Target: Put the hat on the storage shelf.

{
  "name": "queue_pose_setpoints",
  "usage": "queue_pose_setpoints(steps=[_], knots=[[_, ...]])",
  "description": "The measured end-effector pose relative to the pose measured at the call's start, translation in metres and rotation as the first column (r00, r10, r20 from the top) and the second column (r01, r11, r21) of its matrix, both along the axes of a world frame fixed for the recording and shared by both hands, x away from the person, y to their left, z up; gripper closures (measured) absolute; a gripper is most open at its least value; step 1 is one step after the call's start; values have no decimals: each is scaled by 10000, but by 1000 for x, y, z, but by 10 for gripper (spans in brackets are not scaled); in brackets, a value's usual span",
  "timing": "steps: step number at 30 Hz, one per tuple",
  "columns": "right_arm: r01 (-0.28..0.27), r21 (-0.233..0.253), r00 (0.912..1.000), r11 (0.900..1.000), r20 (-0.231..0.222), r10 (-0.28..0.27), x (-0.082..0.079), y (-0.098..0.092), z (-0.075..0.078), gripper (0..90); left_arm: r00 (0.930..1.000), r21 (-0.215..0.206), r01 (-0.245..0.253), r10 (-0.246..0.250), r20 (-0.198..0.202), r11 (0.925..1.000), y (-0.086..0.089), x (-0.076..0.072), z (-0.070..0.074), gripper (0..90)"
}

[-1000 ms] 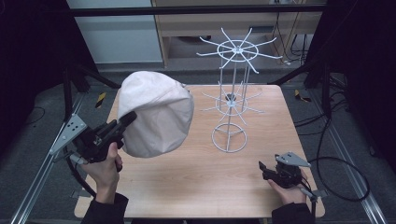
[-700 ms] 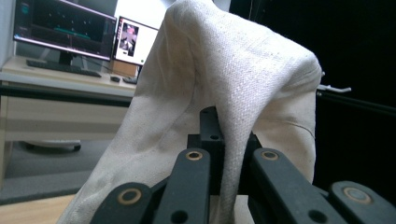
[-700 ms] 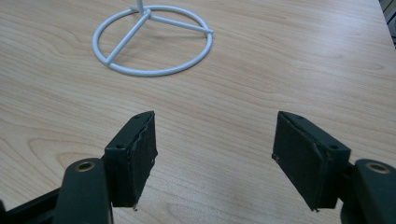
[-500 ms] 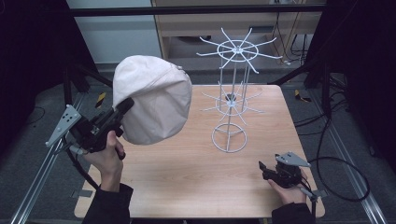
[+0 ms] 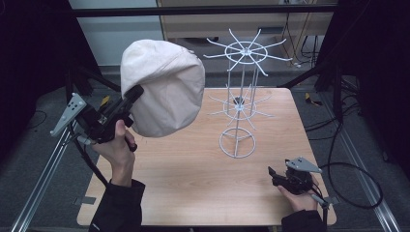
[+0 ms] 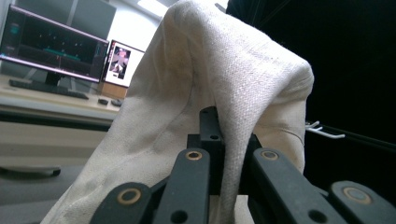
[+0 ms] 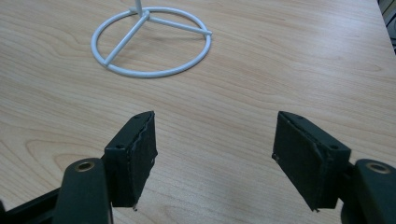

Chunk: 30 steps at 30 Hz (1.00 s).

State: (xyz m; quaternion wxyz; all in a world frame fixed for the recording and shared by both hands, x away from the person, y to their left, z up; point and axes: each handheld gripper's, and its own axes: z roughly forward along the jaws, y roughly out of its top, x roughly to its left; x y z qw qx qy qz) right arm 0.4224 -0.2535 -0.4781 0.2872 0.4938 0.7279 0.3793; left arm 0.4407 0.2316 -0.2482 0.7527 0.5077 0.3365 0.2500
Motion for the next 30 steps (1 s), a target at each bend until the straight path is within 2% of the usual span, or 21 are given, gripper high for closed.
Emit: queue_pose_setpoints(steps=[8,16,23,30], knots=[[-3,16,10000,10000,11,3,0,0,0,303,9999,-340,-52,57,147,9994,-4,7,9,874],[-18,-13,10000,10000,52,18,1,-1,0,301,9997,-434,3,8,239,9991,-11,12,14,873],[-46,-24,10000,10000,40,46,1,0,0,302,9997,-285,55,-47,249,9996,-24,18,22,873],[-33,12,10000,10000,70,33,1,0,0,302,9996,-329,233,-227,182,9992,-35,23,23,873]])
